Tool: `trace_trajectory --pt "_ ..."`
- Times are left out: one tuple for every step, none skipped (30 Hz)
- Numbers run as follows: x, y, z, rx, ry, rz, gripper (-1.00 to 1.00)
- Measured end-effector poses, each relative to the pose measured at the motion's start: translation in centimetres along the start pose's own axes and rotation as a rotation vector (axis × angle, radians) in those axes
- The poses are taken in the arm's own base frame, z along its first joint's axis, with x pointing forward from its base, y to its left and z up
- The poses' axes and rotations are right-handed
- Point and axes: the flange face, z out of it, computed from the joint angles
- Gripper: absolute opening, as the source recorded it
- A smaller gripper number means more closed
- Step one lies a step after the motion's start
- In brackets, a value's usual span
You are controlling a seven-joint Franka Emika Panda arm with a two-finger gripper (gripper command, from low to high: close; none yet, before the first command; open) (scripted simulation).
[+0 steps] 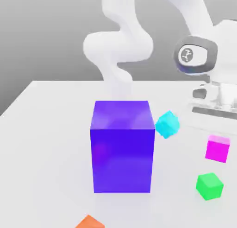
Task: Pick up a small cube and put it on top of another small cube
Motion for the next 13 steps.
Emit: trace_trajectory --pt "0.2 0.0 0.8 -0.036 -0.019 0.056 -1.00" --pt "0.9 -0.2 1.4 -0.066 -0.031 0.119 -1.00" --pt "1.1 -0.3 2.0 -0.080 -0.038 0.148 -1.00" --pt "1.1 -0.4 2.7 -0.086 -0.042 0.162 -1.00" --pt "1.1 -0.4 3.5 -0.088 -0.045 0.169 -1.00" --pt "1.1 -0.4 4.3 -0.089 -0.046 0.172 -1.00" --pt "1.0 -0.3 5.1 -0.091 -0.047 0.174 -1.00" --pt "1.0 -0.2 6.1 -0.092 -0.046 0.175 -1.00" --pt "0.9 0.0 7.0 -0.093 -0.046 0.174 -1.00" --pt "0.9 0.2 7.9 -0.095 -0.045 0.173 1.00" --pt "0.9 0.2 7.9 -0.095 -0.045 0.173 1.00" --pt "0.9 0.2 7.9 -0.095 -0.045 0.173 1.00" --pt "0.9 0.2 7.9 -0.095 -0.045 0.173 1.00"
